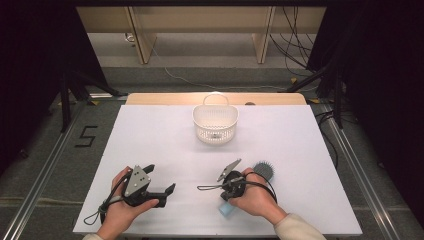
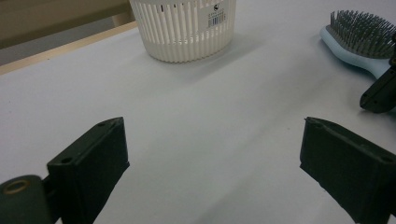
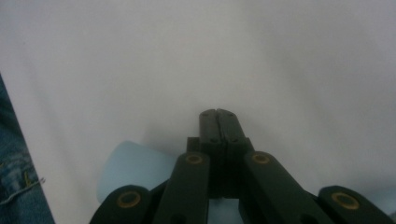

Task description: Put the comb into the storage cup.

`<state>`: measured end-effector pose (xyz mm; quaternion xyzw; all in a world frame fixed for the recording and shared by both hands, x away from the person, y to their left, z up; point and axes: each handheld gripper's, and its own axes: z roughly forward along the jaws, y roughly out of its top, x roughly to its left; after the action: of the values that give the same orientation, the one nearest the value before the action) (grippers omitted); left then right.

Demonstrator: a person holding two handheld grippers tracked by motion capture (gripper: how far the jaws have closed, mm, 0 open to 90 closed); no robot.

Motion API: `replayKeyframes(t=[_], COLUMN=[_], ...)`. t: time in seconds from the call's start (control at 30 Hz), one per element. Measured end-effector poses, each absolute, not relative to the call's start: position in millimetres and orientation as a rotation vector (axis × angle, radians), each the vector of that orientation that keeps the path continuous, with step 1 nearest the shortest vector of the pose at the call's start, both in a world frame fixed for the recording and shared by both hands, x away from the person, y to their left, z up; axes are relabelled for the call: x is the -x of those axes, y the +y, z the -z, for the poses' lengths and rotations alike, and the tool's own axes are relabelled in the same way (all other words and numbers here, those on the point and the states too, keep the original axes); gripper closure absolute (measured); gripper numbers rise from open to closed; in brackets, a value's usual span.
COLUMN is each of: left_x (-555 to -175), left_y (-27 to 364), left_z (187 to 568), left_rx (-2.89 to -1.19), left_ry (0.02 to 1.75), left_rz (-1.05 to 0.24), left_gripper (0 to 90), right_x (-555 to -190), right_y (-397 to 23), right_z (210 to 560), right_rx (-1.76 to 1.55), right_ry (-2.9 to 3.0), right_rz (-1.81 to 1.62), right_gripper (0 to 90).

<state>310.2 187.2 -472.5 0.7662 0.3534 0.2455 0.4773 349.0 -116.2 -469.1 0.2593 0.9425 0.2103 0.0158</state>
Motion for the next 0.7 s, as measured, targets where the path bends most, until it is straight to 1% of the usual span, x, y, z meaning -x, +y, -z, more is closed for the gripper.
replayKeyframes(t=[0.37, 0.7], left_x=[-310.3, -310.3], left_y=[187.1, 187.0], left_z=[472.7, 472.7], left_rx=[-1.873, -1.872], left_ry=[0.865, 0.864], left_rz=[-0.599, -0.602], left_gripper=[7.2, 7.2], right_x=[-332.1, -319.9], right_y=[-144.6, -179.7], right_z=[466.8, 465.6], right_rx=[-0.821, -0.884], right_ry=[2.974, 2.990], right_rz=[-0.612, -0.598], right_gripper=[90.0, 90.0])
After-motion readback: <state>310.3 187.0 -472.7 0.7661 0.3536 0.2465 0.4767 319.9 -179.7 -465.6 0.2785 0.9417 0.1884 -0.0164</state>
